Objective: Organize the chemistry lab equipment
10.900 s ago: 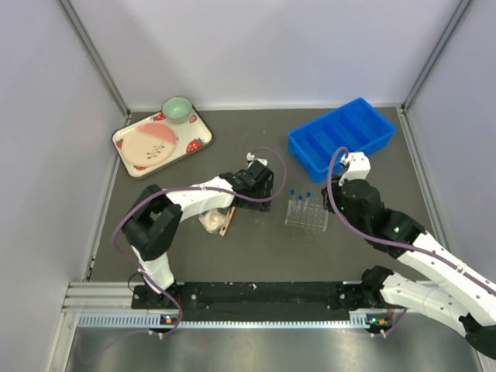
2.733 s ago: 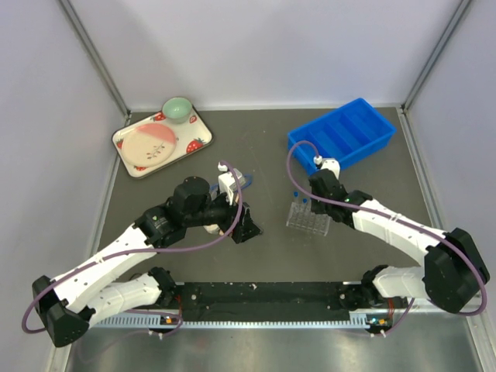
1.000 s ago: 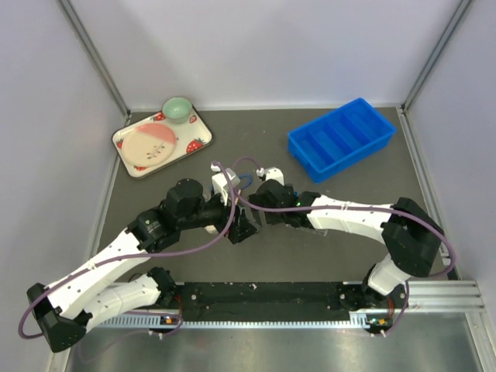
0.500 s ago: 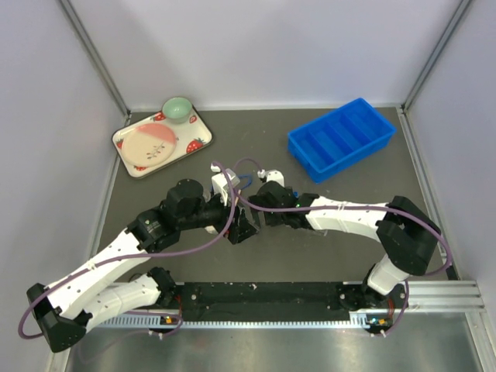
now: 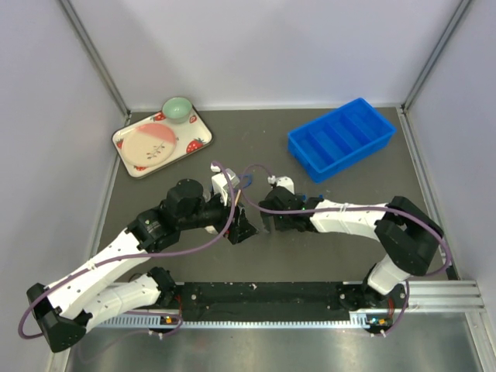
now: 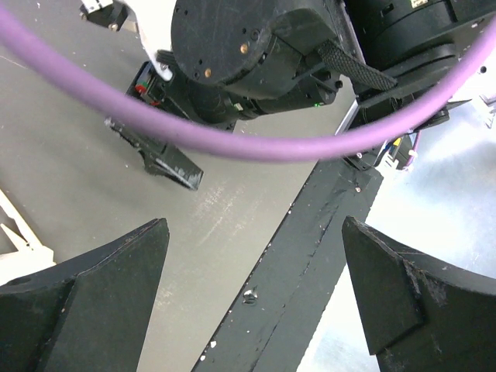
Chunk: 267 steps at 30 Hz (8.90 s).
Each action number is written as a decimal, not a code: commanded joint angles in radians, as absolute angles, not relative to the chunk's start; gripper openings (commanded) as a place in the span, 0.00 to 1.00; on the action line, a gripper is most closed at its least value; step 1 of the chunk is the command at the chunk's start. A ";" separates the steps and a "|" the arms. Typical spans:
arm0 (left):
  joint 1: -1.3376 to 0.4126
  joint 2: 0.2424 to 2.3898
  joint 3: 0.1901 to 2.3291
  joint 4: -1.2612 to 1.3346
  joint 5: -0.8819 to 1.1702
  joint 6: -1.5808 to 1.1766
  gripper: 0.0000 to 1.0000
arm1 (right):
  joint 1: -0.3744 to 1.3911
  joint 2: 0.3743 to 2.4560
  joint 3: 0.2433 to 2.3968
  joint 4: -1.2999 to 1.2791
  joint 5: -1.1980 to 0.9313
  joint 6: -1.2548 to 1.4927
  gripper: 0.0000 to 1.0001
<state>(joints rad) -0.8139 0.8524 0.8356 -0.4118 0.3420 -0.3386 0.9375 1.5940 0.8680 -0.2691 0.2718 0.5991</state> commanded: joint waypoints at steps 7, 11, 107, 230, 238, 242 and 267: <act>-0.818 0.841 0.831 -0.379 0.344 -0.339 0.99 | 0.790 1.457 0.753 -0.267 0.316 0.589 0.99; -0.818 0.850 0.834 -0.377 0.345 -0.337 0.99 | 0.727 1.421 0.726 -0.270 0.310 0.578 0.99; -0.818 0.703 0.833 -0.511 0.261 -0.301 0.99 | 0.514 2.181 1.856 -0.502 0.385 0.098 0.13; -0.816 0.537 1.068 -1.034 -0.692 -0.572 0.99 | 1.031 1.816 1.672 -0.595 0.348 0.233 0.70; -0.818 0.591 0.971 -0.896 -0.483 -0.508 0.99 | 0.927 1.850 1.735 -0.610 0.324 0.198 0.71; -0.816 0.685 0.951 -0.914 -0.523 -0.547 0.99 | 0.925 1.868 1.770 -0.620 0.282 0.202 0.71; -0.351 1.055 0.772 -0.558 -0.245 -0.532 0.99 | 0.971 1.563 1.431 -0.519 0.296 0.244 0.71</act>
